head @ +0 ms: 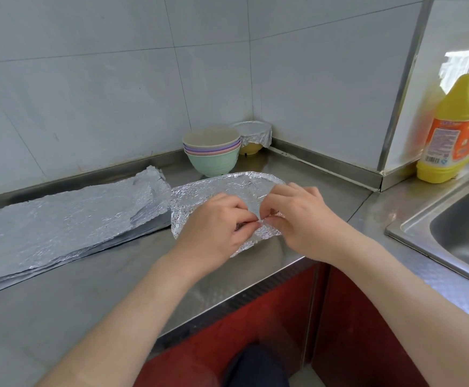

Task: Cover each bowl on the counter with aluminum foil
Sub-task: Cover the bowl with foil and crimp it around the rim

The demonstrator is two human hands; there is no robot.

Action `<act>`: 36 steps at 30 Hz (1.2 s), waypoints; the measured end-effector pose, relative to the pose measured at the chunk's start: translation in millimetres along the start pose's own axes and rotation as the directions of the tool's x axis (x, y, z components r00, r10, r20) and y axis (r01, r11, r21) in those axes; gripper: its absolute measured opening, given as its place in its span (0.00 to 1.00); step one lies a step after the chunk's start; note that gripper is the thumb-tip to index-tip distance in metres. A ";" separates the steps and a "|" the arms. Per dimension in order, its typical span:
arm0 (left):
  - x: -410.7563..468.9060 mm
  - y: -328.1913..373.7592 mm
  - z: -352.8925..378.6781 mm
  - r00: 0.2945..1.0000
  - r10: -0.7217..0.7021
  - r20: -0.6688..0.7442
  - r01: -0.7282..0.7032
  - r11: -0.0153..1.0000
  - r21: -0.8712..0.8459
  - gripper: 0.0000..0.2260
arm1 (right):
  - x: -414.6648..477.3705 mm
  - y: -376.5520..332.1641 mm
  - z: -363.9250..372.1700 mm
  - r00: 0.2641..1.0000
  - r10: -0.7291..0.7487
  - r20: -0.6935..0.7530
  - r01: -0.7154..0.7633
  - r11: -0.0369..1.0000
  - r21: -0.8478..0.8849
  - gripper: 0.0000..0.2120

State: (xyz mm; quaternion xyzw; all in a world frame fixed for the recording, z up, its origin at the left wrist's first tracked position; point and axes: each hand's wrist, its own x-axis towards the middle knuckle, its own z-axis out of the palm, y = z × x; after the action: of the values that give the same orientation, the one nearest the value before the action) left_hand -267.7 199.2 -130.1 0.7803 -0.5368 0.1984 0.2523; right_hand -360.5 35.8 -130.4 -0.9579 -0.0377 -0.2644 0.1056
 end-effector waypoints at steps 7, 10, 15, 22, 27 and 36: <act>-2.4 8.6 6.4 0.997 -0.072 -0.003 0.072 0.997 -0.006 0.10 | 0.6 6.5 -9.3 1.000 0.019 -0.001 -0.019 0.984 0.177 0.03; -5.1 4.6 -2.0 0.992 -0.124 -0.006 0.124 0.992 -0.001 0.10 | 0.8 5.0 -4.4 1.000 -0.008 -0.028 0.013 0.984 0.178 0.03; -5.6 -1.0 -6.8 0.991 -0.116 0.063 0.117 0.993 -0.004 0.08 | 5.3 1.7 2.1 0.996 -0.091 -0.019 0.092 0.987 0.129 0.01; 3.3 -2.0 -16.8 0.981 -0.117 0.154 0.141 0.978 -0.156 0.09 | 5.7 9.9 -0.2 0.992 -0.120 0.023 0.119 0.991 0.062 0.05; 0.1 -7.6 -25.4 0.968 -0.203 0.146 0.236 0.936 -0.262 0.04 | 0.0 18.5 -15.9 0.999 0.006 0.036 -0.015 0.964 0.265 0.04; 1.8 -3.5 -25.0 0.980 -0.160 0.118 0.180 0.967 -0.178 0.05 | 3.5 -9.0 2.5 0.998 -0.003 -0.066 0.017 0.979 0.206 0.04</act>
State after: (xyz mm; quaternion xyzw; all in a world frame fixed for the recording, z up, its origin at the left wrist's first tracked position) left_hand -264.8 214.0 -109.9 0.8052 -0.4965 0.0841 0.3131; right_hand -357.4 45.2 -129.1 -0.9325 -0.0662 -0.2906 0.2041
